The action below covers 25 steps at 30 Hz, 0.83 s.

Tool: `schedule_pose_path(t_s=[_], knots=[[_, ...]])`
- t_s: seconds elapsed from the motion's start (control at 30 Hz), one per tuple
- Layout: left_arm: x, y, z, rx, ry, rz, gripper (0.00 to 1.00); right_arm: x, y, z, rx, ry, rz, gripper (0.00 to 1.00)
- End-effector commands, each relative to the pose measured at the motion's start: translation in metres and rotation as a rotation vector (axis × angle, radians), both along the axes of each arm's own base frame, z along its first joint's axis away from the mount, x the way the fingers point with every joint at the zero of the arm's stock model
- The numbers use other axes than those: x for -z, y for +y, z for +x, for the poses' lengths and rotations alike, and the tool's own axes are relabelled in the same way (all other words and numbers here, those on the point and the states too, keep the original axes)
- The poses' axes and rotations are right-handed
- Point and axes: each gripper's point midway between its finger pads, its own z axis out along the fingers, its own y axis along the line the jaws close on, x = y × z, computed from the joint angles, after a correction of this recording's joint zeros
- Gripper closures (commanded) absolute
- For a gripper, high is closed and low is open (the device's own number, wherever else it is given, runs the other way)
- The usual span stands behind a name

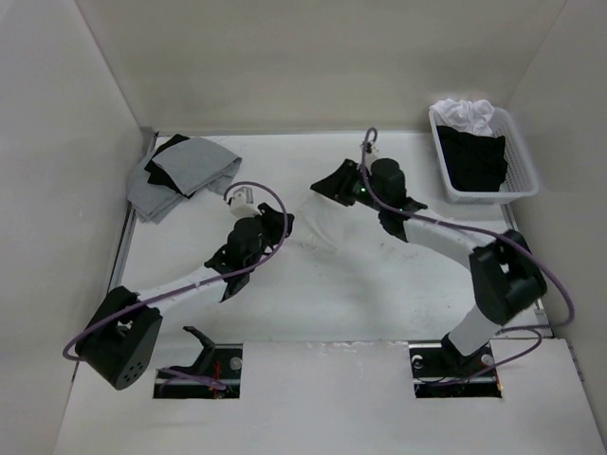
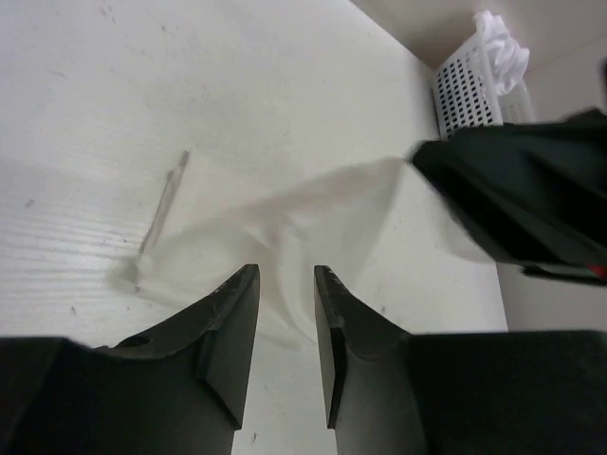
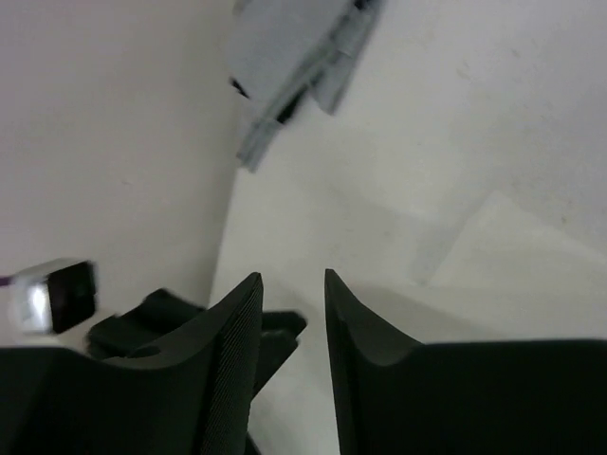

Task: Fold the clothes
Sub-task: Fold the tank top

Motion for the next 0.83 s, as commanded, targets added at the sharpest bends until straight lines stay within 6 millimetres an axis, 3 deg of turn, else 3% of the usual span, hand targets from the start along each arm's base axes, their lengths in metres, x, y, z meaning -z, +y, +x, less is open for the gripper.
schedule_pose_path(t_s=[0.0,0.13,0.3,0.5,0.57,0.73,0.8], knots=[[0.003,0.027,0.001,-0.052,-0.002,0.125,0.69,-0.046,-0.031,-0.009,0.061,-0.148,0.083,0.62],[0.010,0.057,0.003,-0.102,0.023,0.199,0.60,-0.023,-0.088,-0.032,0.198,-0.159,0.035,0.60],[0.025,0.081,0.005,-0.148,0.106,0.264,0.54,0.011,-0.141,-0.059,0.351,-0.180,-0.066,0.59],[0.034,0.094,0.012,-0.180,0.148,0.294,0.55,0.046,-0.203,-0.060,0.575,-0.154,-0.152,0.56],[0.034,0.097,0.014,-0.182,0.144,0.309,0.56,0.053,-0.213,-0.057,0.606,-0.127,-0.151,0.56],[0.039,0.093,0.018,-0.175,0.152,0.343,0.58,0.058,-0.210,-0.055,0.586,-0.109,-0.146,0.56],[0.042,0.085,0.020,-0.158,0.155,0.349,0.54,0.058,-0.208,-0.054,0.578,-0.106,-0.148,0.56]])
